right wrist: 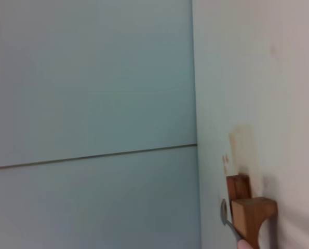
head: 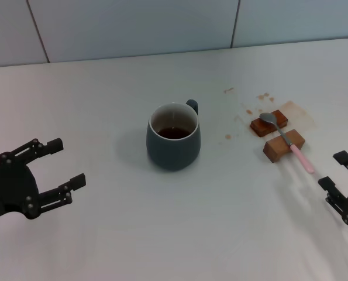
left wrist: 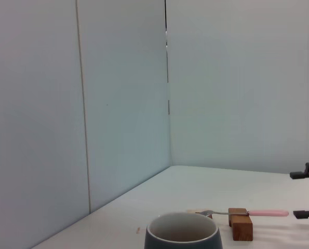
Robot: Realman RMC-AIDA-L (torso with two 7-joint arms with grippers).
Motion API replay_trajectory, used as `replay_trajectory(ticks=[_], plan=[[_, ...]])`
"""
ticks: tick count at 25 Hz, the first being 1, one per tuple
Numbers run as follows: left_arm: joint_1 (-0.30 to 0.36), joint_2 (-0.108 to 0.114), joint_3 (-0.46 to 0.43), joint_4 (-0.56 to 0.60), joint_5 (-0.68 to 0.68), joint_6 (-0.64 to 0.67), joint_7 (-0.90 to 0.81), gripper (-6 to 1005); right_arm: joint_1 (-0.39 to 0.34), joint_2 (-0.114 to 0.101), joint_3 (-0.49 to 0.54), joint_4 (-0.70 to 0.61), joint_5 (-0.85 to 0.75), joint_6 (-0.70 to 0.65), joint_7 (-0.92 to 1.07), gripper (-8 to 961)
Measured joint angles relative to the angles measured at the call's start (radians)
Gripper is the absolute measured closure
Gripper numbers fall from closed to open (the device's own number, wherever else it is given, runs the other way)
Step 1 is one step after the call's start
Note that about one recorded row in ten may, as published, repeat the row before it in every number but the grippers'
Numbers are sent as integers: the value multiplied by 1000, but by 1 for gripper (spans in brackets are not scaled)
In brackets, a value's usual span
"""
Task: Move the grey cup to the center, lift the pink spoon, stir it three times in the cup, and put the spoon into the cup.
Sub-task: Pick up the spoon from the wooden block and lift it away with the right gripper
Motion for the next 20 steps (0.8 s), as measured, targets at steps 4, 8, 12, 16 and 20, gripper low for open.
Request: replay_trajectory(ticks=[4, 8, 12, 16, 20], plan=[[2, -1, -1, 0, -3, 2, 0, 189, 20, -1, -13, 0, -2, 30, -1, 184], [5, -1, 0, -1, -11, 3, 0, 188, 45, -2, -19, -2, -11, 57, -1, 184], [6, -2, 0, -1, -12, 4, 0, 188, 56, -2, -25, -3, -12, 70, -1, 184], [8, -2, 0, -1, -15, 8, 0, 188, 67, -3, -29, -9, -13, 95, -1, 184], [8, -2, -1, -1, -15, 8, 0, 188, 81, -3, -38, -10, -13, 105, -1, 184]])
